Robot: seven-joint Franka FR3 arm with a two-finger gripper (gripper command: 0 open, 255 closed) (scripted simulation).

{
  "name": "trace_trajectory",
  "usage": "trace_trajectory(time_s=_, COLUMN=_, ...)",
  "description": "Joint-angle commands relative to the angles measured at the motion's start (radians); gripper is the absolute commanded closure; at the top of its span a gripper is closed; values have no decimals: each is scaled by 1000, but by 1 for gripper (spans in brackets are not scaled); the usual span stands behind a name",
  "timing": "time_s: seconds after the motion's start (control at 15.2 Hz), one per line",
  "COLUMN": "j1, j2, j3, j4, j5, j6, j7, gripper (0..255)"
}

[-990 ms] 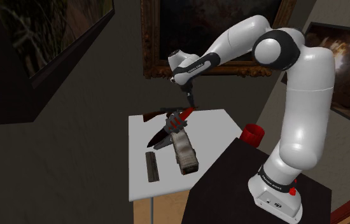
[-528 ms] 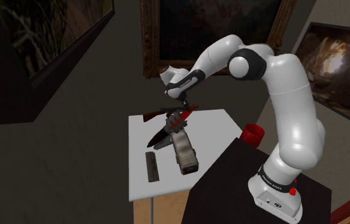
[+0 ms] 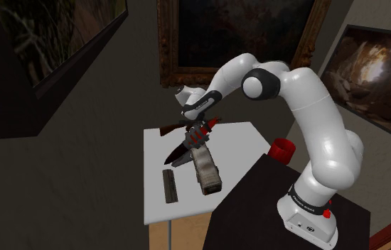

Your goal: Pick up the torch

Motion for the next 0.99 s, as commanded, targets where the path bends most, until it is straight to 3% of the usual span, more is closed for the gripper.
trace_trajectory(time_s=0.0, j1=-1, j2=21, j3=-1, j4=7, j5=-2, j6=13, j7=6, gripper=0)
trace_trajectory(time_s=0.2, j1=-1, j2=27, j3=-1, j4=10, j5=-2, j6=16, j7=8, gripper=0)
trace_trajectory(time_s=0.26, j1=-1, j2=27, j3=-1, j4=9, j5=-2, j6=16, j7=8, gripper=255)
trace_trajectory(time_s=0.92, j1=-1, j2=17, j3=-1, j4=6, j5=-2, j6=11, j7=5, gripper=255)
